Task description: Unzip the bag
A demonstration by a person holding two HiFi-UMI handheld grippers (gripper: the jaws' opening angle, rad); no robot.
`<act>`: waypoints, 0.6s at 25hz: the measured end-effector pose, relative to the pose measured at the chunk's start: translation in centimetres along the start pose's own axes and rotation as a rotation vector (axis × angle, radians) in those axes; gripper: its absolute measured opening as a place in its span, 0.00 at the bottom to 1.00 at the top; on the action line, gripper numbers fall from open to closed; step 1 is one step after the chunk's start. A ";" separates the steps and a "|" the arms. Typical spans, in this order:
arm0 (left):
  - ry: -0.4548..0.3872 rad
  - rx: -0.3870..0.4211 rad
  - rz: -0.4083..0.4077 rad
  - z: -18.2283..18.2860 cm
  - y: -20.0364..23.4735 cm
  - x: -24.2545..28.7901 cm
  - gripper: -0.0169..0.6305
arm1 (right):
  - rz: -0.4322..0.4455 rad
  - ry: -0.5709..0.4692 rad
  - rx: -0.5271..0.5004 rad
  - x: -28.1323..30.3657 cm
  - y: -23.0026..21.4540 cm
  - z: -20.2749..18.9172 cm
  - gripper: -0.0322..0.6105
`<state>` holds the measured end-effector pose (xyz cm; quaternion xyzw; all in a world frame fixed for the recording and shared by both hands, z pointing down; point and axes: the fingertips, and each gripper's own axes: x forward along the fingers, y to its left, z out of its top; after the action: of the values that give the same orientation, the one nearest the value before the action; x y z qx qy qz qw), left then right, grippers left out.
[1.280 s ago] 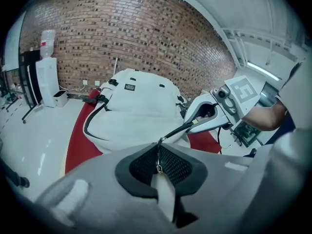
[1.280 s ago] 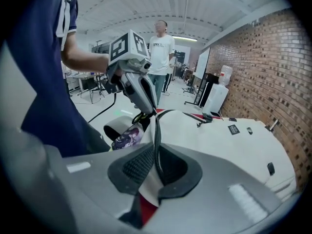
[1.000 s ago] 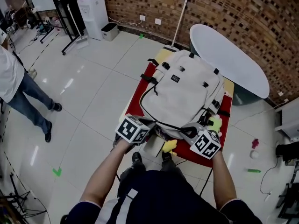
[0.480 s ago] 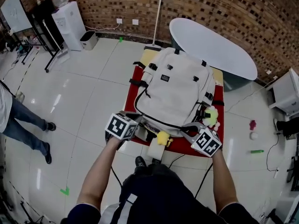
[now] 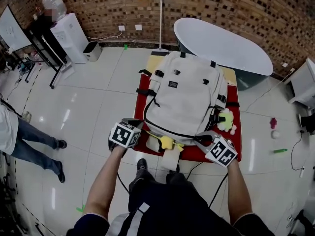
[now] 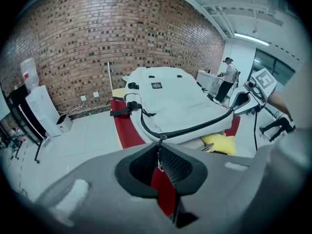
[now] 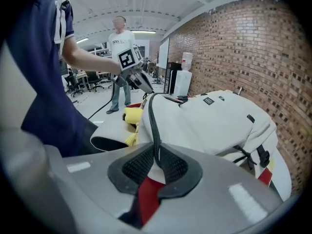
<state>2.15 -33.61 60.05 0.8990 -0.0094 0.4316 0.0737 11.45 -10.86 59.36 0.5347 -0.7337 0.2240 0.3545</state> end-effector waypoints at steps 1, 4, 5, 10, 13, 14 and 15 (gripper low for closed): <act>-0.003 0.009 -0.008 0.1 0.4 0.2 0.06 | -0.011 0.004 0.011 -0.1 0.0 0.2 0.12; -0.010 0.052 -0.059 0.6 1.1 0.8 0.06 | -0.069 0.033 0.059 -0.4 -0.3 0.6 0.14; -0.011 0.069 -0.080 0.6 1.2 1.0 0.06 | -0.092 0.047 0.083 -0.5 -0.3 0.6 0.15; -0.009 0.149 -0.158 0.7 3.0 1.5 0.06 | -0.176 0.107 0.171 -1.0 -0.5 2.1 0.20; -0.014 0.204 -0.233 0.9 2.9 2.3 0.06 | -0.246 0.075 0.261 -2.3 -0.1 3.9 0.19; -0.016 0.218 -0.263 1.0 2.7 2.5 0.06 | -0.272 0.060 0.285 -2.4 0.1 4.7 0.19; -0.018 0.231 -0.288 1.1 2.5 2.7 0.06 | -0.293 0.044 0.298 -2.1 0.2 5.8 0.19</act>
<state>4.47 -36.16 61.79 0.8973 0.1685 0.4069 0.0307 10.07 -13.56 53.99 0.6771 -0.5989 0.2876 0.3164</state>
